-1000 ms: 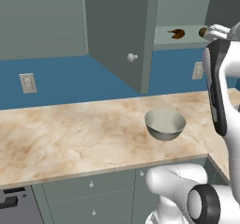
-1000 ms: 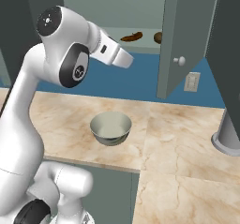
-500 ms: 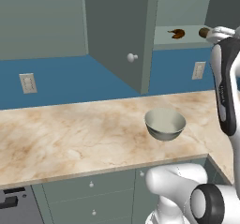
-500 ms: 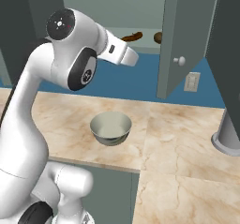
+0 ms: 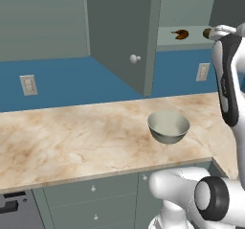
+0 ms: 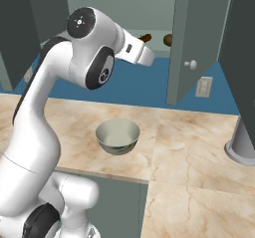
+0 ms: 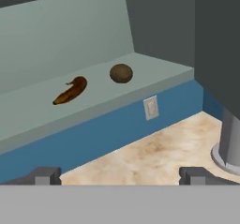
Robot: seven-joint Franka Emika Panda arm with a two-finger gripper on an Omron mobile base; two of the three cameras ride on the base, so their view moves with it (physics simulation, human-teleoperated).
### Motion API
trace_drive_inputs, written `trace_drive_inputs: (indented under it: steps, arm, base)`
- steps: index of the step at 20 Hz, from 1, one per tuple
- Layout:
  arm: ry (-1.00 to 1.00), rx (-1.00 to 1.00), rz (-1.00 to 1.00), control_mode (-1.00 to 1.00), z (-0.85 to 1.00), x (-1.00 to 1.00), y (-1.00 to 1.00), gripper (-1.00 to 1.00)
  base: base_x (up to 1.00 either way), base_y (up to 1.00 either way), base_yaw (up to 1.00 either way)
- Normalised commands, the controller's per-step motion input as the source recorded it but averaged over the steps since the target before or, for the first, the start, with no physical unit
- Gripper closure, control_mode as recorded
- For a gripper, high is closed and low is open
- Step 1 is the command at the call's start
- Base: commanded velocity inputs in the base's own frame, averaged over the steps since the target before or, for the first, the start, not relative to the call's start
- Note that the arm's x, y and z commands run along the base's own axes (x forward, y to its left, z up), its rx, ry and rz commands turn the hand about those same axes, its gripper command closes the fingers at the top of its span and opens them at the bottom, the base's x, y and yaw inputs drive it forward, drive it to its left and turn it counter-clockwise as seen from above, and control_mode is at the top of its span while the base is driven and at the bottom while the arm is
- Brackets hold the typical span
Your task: Open the cabinet. Pick the banana and kiwi from the cabinet and place them into the bowl. Then close the cabinet.
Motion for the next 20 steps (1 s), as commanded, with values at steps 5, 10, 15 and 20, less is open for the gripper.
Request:
trace_drive_inputs:
  steps: [5,10,15,20]
  arm:
    - [0.02,0.0,0.0,-1.0,0.0,0.46,-0.2,-1.0]
    - [0.04,0.0,0.02,-1.0,0.0,0.55,-0.25,-1.0]
    - [0.01,0.0,0.03,-1.0,0.0,0.47,-0.3,-1.0]
    - [0.0,0.0,0.03,-1.0,0.0,0.49,-0.28,-1.0]
  base:
    - [0.0,0.0,0.0]
    - [0.0,0.0,0.0]
    - [0.0,0.0,0.0]
    - [0.0,0.0,0.0]
